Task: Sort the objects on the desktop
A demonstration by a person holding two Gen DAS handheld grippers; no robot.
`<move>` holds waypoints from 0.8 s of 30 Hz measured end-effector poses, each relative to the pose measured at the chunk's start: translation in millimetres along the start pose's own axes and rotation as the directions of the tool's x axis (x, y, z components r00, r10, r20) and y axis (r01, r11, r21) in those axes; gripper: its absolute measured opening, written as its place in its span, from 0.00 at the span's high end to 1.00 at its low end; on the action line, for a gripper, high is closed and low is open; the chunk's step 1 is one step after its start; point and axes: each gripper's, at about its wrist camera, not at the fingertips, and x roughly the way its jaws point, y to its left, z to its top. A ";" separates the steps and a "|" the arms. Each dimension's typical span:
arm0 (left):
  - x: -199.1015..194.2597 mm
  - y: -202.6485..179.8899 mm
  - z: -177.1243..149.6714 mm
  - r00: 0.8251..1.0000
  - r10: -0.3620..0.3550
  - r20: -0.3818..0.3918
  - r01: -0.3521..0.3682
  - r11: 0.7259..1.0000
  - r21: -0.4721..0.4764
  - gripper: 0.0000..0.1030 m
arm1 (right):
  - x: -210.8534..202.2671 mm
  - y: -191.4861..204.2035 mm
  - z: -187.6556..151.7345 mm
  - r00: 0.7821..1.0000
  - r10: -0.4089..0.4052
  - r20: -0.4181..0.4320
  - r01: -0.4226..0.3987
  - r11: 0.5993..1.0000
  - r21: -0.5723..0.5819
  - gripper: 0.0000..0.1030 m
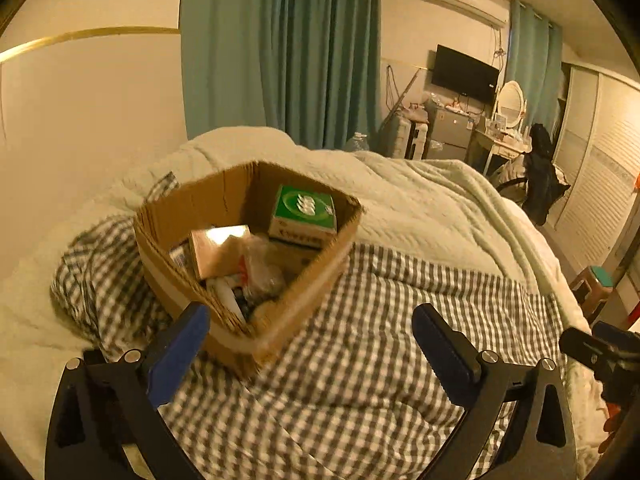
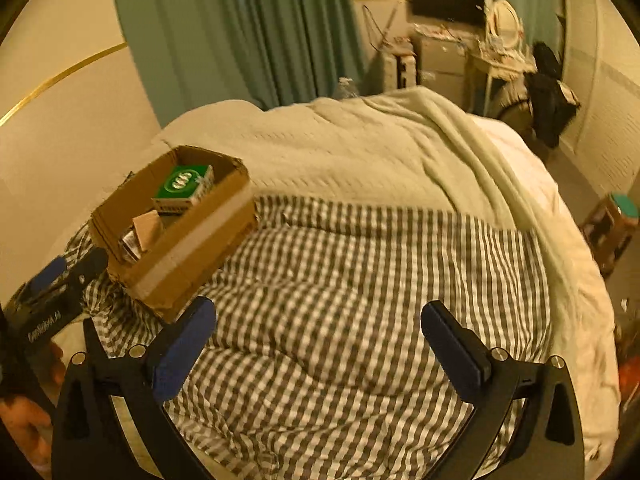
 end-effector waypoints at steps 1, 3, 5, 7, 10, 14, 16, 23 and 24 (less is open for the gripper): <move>2.1 -3.8 -4.1 1.000 -0.005 -0.008 0.005 1.000 0.005 0.00 | 1.4 -3.2 -2.0 1.000 -0.001 0.005 0.001 1.000 0.004 0.00; 7.9 -13.6 -11.4 0.999 0.009 -0.033 -0.008 0.999 0.041 0.00 | 0.9 -7.3 -4.4 0.999 -0.011 0.037 0.011 1.000 0.006 0.00; 11.5 -19.8 -14.8 0.999 0.035 -0.034 -0.033 0.998 0.059 0.00 | 1.8 -8.8 -5.9 0.999 -0.008 0.052 0.008 1.000 0.004 0.00; 15.2 -21.1 -15.7 0.998 0.043 -0.043 -0.041 0.998 0.052 0.00 | 8.7 -8.6 -4.7 0.999 0.000 0.049 0.000 1.000 -0.003 0.00; 22.2 -20.4 -16.8 0.997 0.053 -0.062 -0.051 0.998 0.027 0.00 | 15.3 -11.9 -6.2 0.999 0.004 0.042 -0.004 1.000 0.000 0.01; 27.7 -21.5 -19.0 0.994 0.078 -0.075 -0.077 0.997 0.028 0.00 | 24.9 -20.2 -11.2 1.000 -0.006 0.017 0.006 1.000 0.011 0.01; 26.9 -22.2 -19.1 0.995 0.069 -0.069 -0.068 0.997 0.027 0.00 | 28.4 -24.5 -13.8 1.000 -0.008 0.002 0.008 1.000 0.019 0.00; 16.0 -29.9 -21.4 0.999 0.039 -0.017 -0.038 0.997 0.064 0.00 | 26.6 -24.2 -20.9 1.000 -0.013 -0.014 0.013 1.000 0.004 0.00; 15.3 -31.8 -21.3 0.999 0.045 -0.017 -0.043 0.996 0.072 0.00 | 26.3 -24.0 -22.4 1.000 -0.015 -0.017 0.015 1.000 0.003 0.00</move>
